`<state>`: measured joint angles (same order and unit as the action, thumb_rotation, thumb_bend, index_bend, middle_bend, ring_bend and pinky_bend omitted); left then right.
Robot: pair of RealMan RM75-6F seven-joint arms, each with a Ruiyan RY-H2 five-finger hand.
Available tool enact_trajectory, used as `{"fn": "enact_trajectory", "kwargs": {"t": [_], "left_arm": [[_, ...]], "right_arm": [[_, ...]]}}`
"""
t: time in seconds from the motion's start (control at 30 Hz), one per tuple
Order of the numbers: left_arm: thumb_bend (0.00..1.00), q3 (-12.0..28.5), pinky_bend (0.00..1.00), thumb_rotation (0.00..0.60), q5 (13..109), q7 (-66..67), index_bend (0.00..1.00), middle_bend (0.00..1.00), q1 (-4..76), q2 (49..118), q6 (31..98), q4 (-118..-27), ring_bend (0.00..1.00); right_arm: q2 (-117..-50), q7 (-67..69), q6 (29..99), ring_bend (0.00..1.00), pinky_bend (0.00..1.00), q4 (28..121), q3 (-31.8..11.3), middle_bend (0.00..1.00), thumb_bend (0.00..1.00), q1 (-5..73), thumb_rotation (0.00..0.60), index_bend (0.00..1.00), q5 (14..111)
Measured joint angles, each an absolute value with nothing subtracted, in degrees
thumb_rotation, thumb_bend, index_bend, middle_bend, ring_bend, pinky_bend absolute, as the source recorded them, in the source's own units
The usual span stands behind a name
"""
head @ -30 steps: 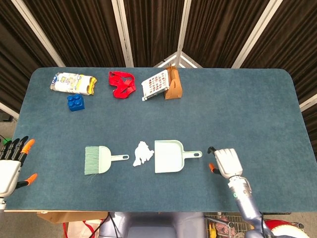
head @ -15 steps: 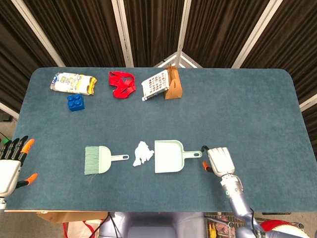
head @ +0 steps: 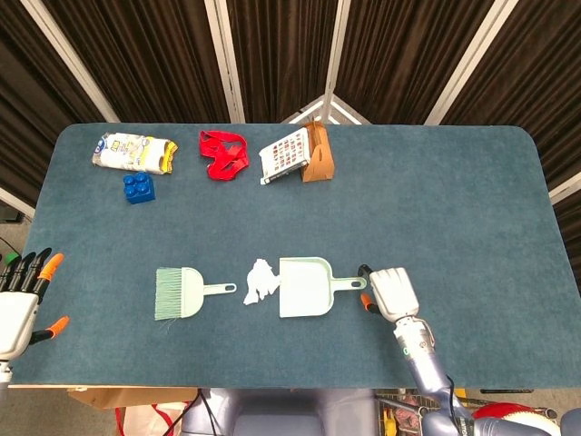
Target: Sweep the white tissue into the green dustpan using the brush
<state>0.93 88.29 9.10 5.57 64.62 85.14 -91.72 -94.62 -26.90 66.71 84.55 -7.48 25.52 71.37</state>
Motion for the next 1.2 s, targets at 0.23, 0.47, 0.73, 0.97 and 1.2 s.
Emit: {"fn": "enact_trajectory", "kwargs": {"t": [0.23,0.47,0.73,0.97,1.2], "left_arm": [[0.00,0.8,0.00,0.600,88.5,9.0,0.00,0.00,5.6,64.6,85.2,-91.7,0.00],[0.00,0.8,0.00,0.600,88.5,9.1,0.00,0.00,5.5,64.7,85.3,-91.7,0.00],[0.00,0.8,0.00,0.600,88.5,9.3,0.00,0.00,5.5,64.7,85.3,-91.8,0.00],[0.00,0.8,0.00,0.600,88.6,9.5,0.00,0.00,5.6,64.7,85.3,-91.8,0.00],[0.00,0.8,0.00,0.600,88.5,9.4,0.00,0.00,5.6,64.6,85.2,-91.8,0.00]], "right_arm": [[-95.9,-26.7,66.4,0.92,0.94,83.1,-7.1,0.96,0.36,25.7,0.600,0.40,71.0],[-97.5,-27.3,66.4,0.92,0.94,82.7,-7.5,0.96,0.37,26.4,0.600,0.40,71.0],[-97.8,-29.4,66.6,0.92,0.94,84.2,-8.3,0.96,0.41,27.2,0.600,0.40,69.9],[-97.8,-30.1,65.8,0.92,0.94,84.0,-8.5,0.96,0.43,27.7,0.600,0.40,68.5],[-97.9,-31.2,65.6,0.92,0.94,84.3,-8.2,0.96,0.43,28.0,0.600,0.41,67.6]]}}
